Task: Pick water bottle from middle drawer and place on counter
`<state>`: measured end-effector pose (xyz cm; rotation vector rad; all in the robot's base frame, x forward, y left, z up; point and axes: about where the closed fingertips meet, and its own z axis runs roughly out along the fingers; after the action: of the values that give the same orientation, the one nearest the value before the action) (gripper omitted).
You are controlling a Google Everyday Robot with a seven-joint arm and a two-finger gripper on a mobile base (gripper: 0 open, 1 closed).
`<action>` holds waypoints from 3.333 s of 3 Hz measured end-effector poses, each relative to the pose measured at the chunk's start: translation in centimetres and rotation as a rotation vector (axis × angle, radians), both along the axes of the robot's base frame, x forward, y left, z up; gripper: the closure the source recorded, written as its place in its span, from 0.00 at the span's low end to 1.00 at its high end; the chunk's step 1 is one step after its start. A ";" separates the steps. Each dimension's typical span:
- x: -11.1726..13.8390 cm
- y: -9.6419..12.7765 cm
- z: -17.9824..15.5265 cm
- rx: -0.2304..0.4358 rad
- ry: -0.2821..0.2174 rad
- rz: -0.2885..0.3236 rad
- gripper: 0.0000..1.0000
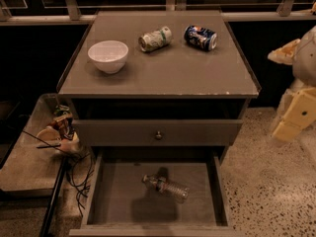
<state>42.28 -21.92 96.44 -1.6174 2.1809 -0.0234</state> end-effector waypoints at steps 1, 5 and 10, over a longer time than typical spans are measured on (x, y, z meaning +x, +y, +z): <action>-0.9 0.5 -3.7 0.059 0.032 0.010 0.00; -2.1 4.7 -17.7 0.093 0.187 0.062 0.00; 0.6 7.5 -40.4 0.226 0.171 0.064 0.00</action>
Offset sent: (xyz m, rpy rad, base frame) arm -0.0265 0.0313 -0.1551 0.1192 0.1428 0.0650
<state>42.86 -14.38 56.07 -1.6087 2.1625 0.3801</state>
